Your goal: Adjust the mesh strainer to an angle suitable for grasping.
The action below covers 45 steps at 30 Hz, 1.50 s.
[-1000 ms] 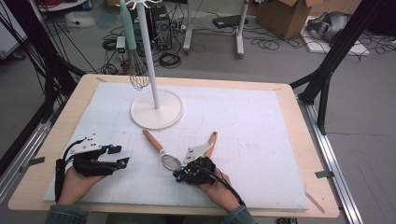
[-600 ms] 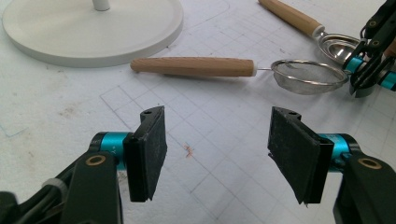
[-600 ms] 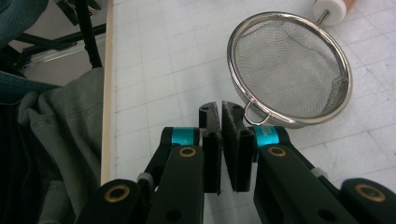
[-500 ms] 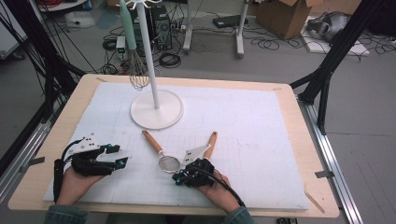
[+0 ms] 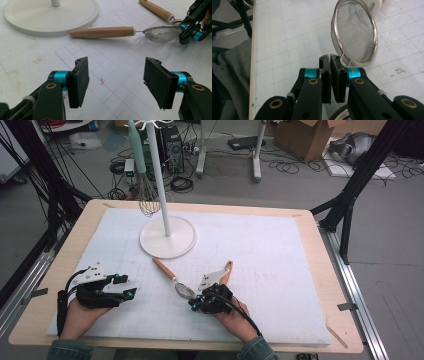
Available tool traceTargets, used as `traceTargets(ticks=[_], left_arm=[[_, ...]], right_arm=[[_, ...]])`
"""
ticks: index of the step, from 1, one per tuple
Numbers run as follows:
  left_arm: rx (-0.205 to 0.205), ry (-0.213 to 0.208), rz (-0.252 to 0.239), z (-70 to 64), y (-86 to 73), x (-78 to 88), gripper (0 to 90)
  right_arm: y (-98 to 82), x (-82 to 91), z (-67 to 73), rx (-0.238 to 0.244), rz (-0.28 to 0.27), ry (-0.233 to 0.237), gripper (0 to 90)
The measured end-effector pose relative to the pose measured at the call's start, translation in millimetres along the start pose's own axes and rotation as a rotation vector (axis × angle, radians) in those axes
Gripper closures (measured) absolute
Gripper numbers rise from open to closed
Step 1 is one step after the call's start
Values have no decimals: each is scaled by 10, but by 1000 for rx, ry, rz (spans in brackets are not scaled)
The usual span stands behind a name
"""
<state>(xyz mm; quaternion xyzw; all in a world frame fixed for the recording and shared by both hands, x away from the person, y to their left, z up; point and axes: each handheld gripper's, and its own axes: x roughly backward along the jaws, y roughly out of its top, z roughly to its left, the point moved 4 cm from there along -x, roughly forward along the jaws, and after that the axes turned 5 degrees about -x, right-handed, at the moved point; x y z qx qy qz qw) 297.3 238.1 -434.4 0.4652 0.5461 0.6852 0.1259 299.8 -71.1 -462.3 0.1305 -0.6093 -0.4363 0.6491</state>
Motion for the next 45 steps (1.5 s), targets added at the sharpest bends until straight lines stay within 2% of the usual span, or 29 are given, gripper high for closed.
traceTargets(ticks=[11, 23, 30, 42, 45], left_arm=[[2, -2, 1, 0, -1, -4, 373], [2, -1, -2, 5, 2, 6, 373], [3, 1, -3, -2, 3, 5, 373], [3, -1, -3, 3, 2, 7, 373], [4, 0, -2, 2, 2, 8, 373]], right_arm=[[49, 65, -98, -5, -19, -37, 870], [50, -4, 29, 41, 10, 19, 851], [33, 2, 80, 39, 3, 48, 843], [-8, -41, 85, 46, 39, 49, 854], [-18, -42, 76, 32, 52, 41, 858]])
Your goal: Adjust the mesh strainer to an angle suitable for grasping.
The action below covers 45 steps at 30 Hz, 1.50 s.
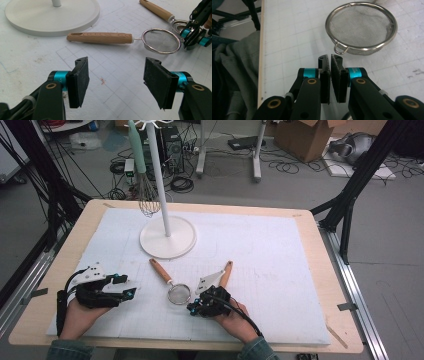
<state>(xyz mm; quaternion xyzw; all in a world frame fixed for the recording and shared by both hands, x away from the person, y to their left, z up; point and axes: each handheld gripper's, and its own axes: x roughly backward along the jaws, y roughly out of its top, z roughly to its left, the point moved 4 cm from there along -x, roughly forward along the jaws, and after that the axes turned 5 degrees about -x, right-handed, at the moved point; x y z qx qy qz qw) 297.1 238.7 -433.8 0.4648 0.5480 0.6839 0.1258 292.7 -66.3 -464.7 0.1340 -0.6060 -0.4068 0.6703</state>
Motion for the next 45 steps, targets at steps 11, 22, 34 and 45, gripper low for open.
traceTargets(ticks=[11, 22, 34, 45], left_arm=[[-2, -1, 1, 3, -1, 0, 373], [1, 2, -2, 7, -1, 9, 373], [3, 7, -4, 15, -4, 17, 373], [5, 6, -8, 23, -2, 30, 373]], right_arm=[[36, 12, -88, -16, -11, -68, 871], [94, 9, -150, -25, -21, -108, 870], [172, 0, -242, -35, -38, -145, 862], [285, -20, -359, -47, -36, -164, 863]])
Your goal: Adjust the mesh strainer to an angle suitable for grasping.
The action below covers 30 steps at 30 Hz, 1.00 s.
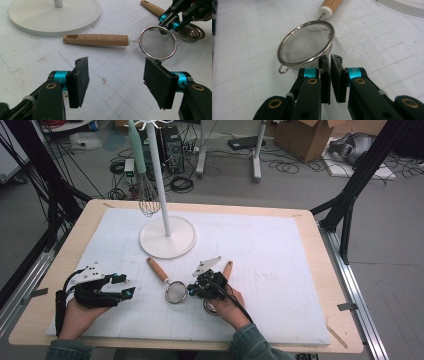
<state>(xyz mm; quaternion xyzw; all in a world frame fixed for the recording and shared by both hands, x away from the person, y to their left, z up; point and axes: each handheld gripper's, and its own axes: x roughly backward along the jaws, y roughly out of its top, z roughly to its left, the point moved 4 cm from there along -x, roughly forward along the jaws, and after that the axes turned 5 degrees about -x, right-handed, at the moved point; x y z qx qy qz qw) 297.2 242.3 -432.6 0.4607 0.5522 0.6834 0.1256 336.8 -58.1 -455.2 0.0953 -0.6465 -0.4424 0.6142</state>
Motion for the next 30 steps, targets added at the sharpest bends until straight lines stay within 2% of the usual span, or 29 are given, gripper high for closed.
traceTargets(ticks=[2, 6, 11, 14, 19, 24, 30], left_arm=[[3, 2, -3, 7, -3, 6, 374], [5, 5, -6, 24, -2, 24, 373], [7, 8, -12, 39, -4, 42, 373], [9, 11, -16, 40, 0, 51, 373], [7, 14, -21, 55, -5, 67, 373], [11, 14, -26, 66, -8, 79, 370], [10, 17, -31, 87, -11, 95, 365]], right_arm=[[29, 25, -45, -19, -7, -2, 862], [124, 106, -103, -23, -35, -21, 848], [274, 178, -149, -61, -67, -14, 766], [390, 191, -134, -64, -82, -14, 705], [563, 144, -111, -59, -96, -9, 616], [658, 26, -97, -73, -70, 2, 532], [749, -102, -91, -71, -44, 12, 485]])
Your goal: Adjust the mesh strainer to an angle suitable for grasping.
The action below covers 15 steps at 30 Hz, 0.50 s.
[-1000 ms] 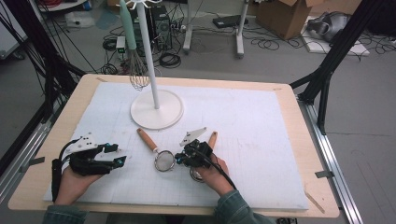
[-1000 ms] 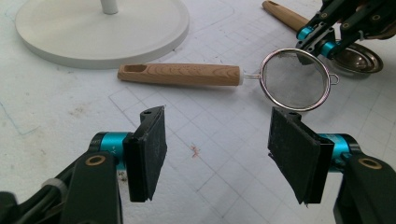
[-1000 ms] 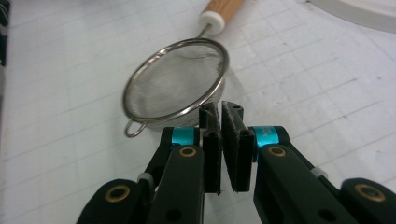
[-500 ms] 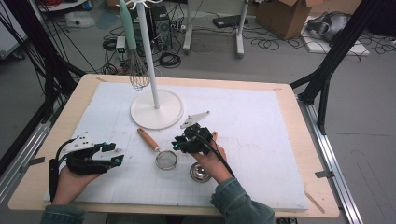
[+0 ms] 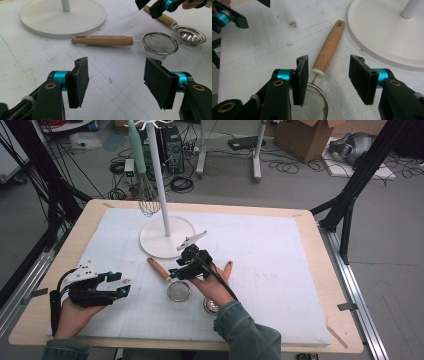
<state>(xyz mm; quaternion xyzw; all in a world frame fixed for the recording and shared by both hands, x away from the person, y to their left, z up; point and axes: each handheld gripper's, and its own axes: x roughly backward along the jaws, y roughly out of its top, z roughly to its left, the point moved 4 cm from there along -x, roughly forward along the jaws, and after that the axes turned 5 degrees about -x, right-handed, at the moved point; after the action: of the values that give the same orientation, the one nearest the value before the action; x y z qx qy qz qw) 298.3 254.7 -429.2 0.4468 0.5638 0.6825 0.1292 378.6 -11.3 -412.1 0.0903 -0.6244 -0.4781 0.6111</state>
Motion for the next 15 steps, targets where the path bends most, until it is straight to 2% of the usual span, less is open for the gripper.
traceTargets(ticks=[10, 15], left_arm=[[3, 10, -9, 14, 11, 32, 354], [7, 14, -13, 26, 6, 49, 354]], right_arm=[[109, -211, 39, -8, 29, 23, 404], [113, -370, 64, -5, 61, 36, 400]])
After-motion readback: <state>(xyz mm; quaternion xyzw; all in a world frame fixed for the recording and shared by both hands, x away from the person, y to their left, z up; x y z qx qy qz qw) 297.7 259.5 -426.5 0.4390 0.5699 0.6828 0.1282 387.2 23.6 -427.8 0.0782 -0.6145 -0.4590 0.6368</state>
